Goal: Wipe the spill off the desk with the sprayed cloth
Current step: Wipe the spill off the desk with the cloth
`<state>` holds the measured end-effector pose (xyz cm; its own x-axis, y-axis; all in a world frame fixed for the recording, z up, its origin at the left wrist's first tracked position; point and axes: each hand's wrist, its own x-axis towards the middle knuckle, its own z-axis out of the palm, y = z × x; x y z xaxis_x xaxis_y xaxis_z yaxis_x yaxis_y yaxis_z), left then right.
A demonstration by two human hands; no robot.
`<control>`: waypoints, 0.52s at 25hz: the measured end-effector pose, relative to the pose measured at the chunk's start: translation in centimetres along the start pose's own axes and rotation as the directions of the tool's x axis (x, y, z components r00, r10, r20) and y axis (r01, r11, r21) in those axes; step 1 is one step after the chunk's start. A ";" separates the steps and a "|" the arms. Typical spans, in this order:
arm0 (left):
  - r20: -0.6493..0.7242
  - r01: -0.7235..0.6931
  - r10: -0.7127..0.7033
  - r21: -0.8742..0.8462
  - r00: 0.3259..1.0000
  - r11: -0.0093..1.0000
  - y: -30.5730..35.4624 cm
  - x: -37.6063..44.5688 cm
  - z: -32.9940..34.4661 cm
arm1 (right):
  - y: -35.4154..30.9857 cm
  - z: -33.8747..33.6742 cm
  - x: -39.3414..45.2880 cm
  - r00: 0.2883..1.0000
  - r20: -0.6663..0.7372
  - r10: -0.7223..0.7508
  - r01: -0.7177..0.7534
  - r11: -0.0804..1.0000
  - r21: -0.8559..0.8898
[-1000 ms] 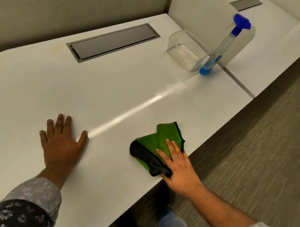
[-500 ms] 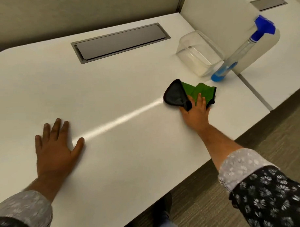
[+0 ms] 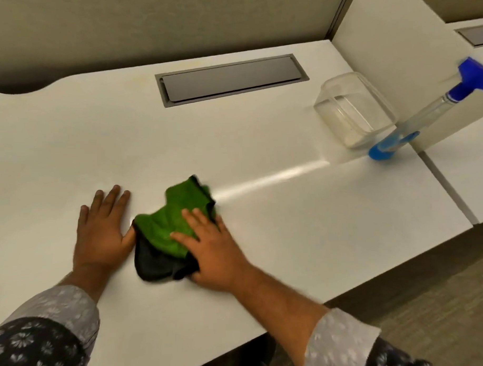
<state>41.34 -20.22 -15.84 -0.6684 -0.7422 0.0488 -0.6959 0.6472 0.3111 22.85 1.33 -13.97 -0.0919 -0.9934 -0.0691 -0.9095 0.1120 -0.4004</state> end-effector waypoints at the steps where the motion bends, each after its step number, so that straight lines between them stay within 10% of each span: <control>1: -0.003 -0.004 0.004 -0.004 1.000 1.000 -0.1 0.0 0.1 | -0.4 0.1 -0.8 0.997 0.048 -0.054 0.054 0.999 -0.001; 8: -0.027 -0.004 0.004 0.004 1.000 1.000 -0.1 -0.1 0.1 | 1.7 -4.7 -3.6 0.975 0.165 -0.151 0.077 0.919 0.386; 13: 0.010 0.004 -0.004 0.007 1.000 1.000 0.1 -0.1 0.0 | 1.6 -8.5 -4.3 0.847 0.433 0.308 -0.506 0.218 0.834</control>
<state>41.38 -20.10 -15.79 -0.6682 -0.7430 0.0386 -0.7003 0.6457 0.3045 18.29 5.59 -6.52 -0.1826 -0.7954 -0.5779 0.1868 0.5490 -0.8146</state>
